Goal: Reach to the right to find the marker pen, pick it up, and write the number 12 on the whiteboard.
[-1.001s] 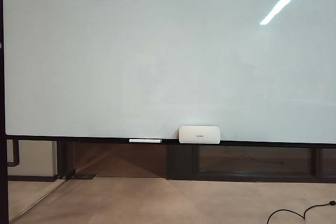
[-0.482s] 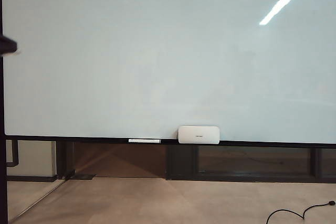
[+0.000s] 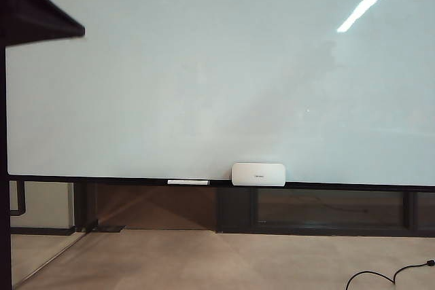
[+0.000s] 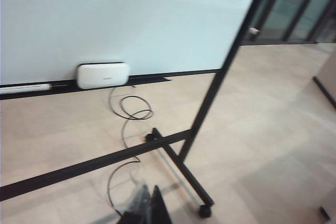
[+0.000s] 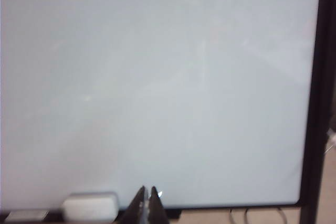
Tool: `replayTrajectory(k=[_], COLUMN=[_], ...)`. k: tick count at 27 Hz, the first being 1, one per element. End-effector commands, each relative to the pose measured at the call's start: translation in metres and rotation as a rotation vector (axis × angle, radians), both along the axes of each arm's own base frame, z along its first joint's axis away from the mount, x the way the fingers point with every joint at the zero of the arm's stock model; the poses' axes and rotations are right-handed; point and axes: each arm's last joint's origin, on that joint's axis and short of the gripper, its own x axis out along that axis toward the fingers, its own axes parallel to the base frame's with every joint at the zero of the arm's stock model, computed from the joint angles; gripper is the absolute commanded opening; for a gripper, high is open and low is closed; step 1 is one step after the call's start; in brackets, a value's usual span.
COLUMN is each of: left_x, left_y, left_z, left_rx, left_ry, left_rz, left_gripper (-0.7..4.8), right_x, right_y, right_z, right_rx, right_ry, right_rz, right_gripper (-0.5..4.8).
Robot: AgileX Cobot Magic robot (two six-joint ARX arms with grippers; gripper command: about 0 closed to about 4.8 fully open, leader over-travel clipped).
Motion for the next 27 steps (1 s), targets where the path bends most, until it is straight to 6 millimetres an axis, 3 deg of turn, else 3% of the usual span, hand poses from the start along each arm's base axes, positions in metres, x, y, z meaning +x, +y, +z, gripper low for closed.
replayTrajectory(k=[1,10,15,21,27], left_x=[0.008,0.012,0.014,0.018,0.026], left_y=[-0.002,-0.01,-0.012,-0.017,-0.033], left_z=[0.002,0.019,0.031,0.022,0.01], left_rx=[-0.01,-0.033,-0.009,0.078,0.095], left_ry=[-0.05,-0.13,-0.165,-0.17,-0.145], left_rz=[0.032,-0.09,-0.153,-0.113,-0.14], left_gripper=[-0.05,-0.05,-0.05,-0.05,-0.05], right_x=[0.016,0.059,0.088,0.113,0.145], right_y=[-0.017,-0.069,-0.092,-0.107,-0.124], right_z=[0.008,0.0,-0.017,-0.032,-0.053], right_rx=[0.053,0.058,0.002,-0.043,-0.031], right_ry=[-0.07,0.05,0.099,0.04,0.099], right_rz=[-0.07,-0.199,-0.239,-0.293,-0.309], right_gripper=[0.0,0.0,0.0,-0.01,-0.01])
